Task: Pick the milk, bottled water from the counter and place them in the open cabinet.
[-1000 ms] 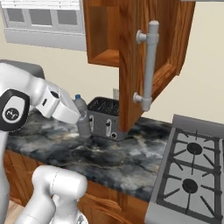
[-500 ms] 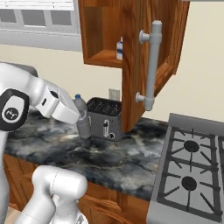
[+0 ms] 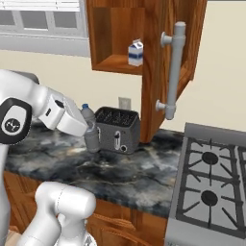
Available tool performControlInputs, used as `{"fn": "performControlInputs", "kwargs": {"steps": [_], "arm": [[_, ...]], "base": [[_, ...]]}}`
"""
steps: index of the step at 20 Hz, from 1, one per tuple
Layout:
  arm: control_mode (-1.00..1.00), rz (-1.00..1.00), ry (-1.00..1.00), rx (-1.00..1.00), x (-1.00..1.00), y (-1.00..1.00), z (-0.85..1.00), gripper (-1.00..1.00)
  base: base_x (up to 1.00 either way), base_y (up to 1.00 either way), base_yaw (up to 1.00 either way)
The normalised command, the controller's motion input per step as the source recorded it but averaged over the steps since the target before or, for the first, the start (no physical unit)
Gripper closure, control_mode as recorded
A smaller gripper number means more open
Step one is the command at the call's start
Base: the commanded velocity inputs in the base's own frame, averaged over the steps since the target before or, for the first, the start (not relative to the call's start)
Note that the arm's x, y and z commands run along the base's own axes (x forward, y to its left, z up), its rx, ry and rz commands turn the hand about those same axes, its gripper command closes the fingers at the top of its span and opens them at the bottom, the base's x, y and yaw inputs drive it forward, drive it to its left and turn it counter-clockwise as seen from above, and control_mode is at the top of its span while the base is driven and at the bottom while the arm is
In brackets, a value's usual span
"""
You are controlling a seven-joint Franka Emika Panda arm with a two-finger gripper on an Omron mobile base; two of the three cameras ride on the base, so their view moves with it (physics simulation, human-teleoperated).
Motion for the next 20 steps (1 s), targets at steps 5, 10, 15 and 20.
{"fn": "performControlInputs", "kwargs": {"steps": [5,10,15,20], "arm": [[1.00,0.00,0.00,0.00,0.00,0.00,0.00,1.00],[1.00,0.00,0.00,0.00,0.00,0.00,0.00,1.00],[1.00,0.00,0.00,0.00,0.00,0.00,0.00,1.00],[1.00,0.00,0.00,0.00,0.00,0.00,0.00,1.00]], "base": [[0.58,0.16,-0.10],[0.91,0.01,-0.13],[1.00,0.03,-0.14],[1.00,0.00,-0.22]]}}
